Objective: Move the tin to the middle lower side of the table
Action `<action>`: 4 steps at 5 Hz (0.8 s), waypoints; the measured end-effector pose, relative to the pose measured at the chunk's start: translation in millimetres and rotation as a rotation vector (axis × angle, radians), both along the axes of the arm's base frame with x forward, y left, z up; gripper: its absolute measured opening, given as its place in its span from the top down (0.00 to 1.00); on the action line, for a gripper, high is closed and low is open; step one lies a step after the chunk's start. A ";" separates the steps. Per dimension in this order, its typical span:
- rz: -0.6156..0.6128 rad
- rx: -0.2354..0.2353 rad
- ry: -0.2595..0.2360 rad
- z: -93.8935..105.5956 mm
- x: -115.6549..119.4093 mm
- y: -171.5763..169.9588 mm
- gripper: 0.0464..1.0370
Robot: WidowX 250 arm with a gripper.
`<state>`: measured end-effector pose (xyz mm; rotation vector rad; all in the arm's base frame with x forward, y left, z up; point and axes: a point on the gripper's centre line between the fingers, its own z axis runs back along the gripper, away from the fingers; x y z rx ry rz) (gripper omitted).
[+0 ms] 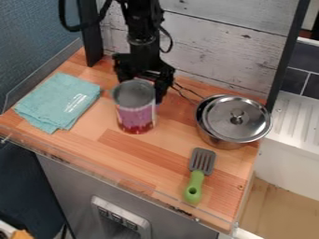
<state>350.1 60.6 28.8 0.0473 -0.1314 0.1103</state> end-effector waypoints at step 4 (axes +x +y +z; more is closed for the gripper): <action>-0.077 -0.034 -0.038 25.9 -33.7 -28.4 0.04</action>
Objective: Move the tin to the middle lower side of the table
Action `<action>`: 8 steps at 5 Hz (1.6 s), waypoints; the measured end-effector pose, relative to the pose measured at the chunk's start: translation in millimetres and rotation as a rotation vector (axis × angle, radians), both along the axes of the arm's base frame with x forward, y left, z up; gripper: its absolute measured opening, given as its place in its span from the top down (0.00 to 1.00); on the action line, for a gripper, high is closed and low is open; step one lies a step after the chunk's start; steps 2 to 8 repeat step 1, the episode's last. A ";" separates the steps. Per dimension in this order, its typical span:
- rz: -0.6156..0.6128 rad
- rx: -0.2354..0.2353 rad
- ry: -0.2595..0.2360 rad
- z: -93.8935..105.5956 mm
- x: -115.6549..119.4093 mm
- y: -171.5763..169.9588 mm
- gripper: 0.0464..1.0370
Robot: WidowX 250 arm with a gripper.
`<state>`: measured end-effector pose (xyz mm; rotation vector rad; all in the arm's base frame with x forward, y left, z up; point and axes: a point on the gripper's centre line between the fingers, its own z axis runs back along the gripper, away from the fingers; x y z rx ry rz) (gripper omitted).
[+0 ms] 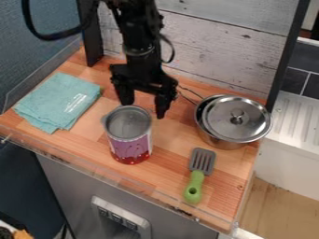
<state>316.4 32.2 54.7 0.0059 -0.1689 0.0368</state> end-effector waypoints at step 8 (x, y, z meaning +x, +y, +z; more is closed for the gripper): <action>-0.062 0.023 -0.043 18.6 14.8 -8.1 0.04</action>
